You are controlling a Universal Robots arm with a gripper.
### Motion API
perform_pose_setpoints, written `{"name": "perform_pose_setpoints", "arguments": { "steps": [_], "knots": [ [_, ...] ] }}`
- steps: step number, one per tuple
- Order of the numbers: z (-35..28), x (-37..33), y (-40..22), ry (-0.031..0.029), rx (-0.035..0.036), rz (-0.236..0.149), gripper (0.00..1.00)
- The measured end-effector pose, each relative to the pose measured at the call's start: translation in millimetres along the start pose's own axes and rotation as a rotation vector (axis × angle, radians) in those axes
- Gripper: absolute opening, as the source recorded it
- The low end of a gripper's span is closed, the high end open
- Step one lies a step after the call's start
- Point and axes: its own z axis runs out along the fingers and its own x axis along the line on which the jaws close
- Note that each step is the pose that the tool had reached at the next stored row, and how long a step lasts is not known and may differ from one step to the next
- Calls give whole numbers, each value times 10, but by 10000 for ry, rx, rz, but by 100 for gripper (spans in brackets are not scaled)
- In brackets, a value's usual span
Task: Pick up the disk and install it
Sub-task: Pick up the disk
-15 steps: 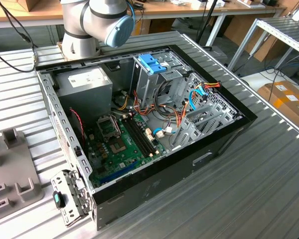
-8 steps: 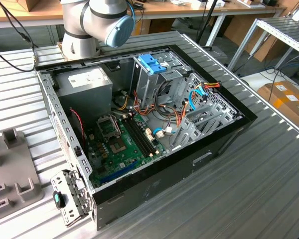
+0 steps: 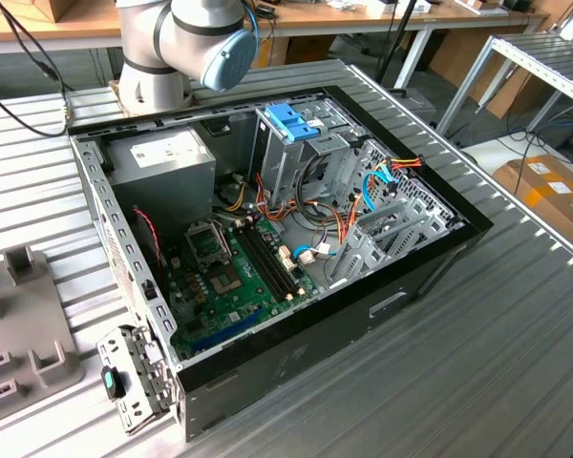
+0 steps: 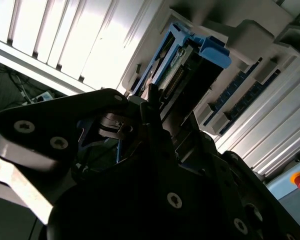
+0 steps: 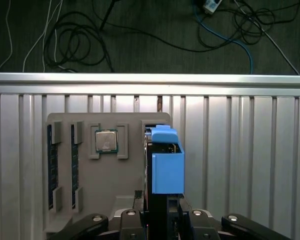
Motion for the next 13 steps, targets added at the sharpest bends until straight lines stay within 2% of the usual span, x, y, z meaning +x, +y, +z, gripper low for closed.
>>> {"name": "perform_pose_setpoints", "arguments": {
  "steps": [4, 13],
  "knots": [
    [-85, 1, -1, -1, 1, 0, 35],
    [-174, 3, -2, -1, 1, 0, 35]
  ]
}}
